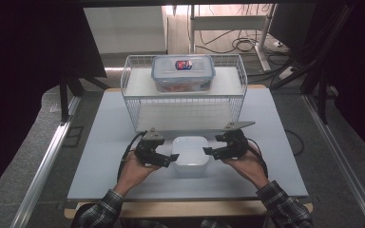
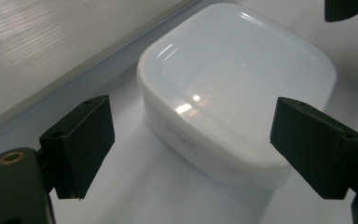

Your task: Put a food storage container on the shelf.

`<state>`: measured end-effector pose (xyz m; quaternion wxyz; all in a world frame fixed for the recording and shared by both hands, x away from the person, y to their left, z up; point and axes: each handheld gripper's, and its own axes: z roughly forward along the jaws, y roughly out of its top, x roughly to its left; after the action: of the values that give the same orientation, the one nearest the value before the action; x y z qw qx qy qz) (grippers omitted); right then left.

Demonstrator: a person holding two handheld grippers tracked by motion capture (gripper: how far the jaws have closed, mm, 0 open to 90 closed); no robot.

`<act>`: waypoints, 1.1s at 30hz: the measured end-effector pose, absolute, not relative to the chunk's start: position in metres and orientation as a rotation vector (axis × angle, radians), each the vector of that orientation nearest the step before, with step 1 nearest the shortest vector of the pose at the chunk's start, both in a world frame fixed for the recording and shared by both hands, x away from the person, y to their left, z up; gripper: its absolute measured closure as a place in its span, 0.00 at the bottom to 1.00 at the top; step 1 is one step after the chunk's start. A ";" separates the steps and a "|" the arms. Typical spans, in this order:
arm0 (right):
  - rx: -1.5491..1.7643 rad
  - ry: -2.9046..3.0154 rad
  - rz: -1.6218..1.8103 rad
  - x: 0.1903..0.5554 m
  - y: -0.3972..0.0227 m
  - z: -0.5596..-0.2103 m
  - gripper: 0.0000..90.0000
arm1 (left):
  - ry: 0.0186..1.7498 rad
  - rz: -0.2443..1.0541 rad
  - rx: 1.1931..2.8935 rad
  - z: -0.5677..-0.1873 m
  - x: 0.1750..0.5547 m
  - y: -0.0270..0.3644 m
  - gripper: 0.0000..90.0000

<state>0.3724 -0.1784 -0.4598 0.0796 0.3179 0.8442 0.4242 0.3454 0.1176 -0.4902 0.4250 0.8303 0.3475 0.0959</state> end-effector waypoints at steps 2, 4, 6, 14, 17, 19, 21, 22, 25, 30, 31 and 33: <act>0.952 2.535 1.258 0.379 -0.172 -0.463 0.26 | 0.870 0.223 2.082 -0.493 0.351 0.111 0.14; 0.952 2.539 1.251 0.380 -0.170 -0.465 0.25 | 0.875 0.215 2.087 -0.495 0.352 0.111 0.13; 0.956 2.553 1.222 0.384 -0.169 -0.473 0.23 | 0.889 0.169 2.062 -0.500 0.353 0.114 0.12; 1.032 2.623 1.262 0.384 -0.170 -0.487 0.22 | 0.874 -0.008 1.994 -0.511 0.353 0.119 0.15; 1.062 2.717 1.319 0.379 -0.171 -0.489 0.27 | 0.854 -0.100 1.997 -0.515 0.349 0.119 0.18; 1.065 2.726 1.309 0.374 -0.171 -0.489 0.30 | 0.859 -0.109 1.999 -0.516 0.344 0.119 0.21; 1.064 2.720 1.306 0.371 -0.172 -0.487 0.32 | 0.867 -0.109 2.003 -0.515 0.340 0.120 0.24; 1.098 2.715 1.302 0.368 -0.175 -0.484 0.38 | 0.870 -0.106 2.014 -0.513 0.337 0.120 0.28; 1.159 2.701 1.304 0.364 -0.178 -0.480 0.52 | 0.907 -0.140 2.010 -0.511 0.336 0.123 0.33; 1.176 2.647 1.321 0.357 -0.183 -0.472 0.71 | 0.951 -0.167 1.976 -0.509 0.333 0.128 0.45; 1.175 2.622 1.318 0.355 -0.182 -0.470 0.75 | 0.976 -0.139 1.975 -0.506 0.332 0.128 0.47; 1.178 2.608 1.319 0.355 -0.182 -0.470 0.77 | 1.000 -0.123 1.951 -0.505 0.330 0.129 0.47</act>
<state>0.3551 -0.1821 -0.4699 -0.0046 0.3739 0.8276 0.4187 0.3302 0.1286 -0.5054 0.4557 0.7910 0.4053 -0.0499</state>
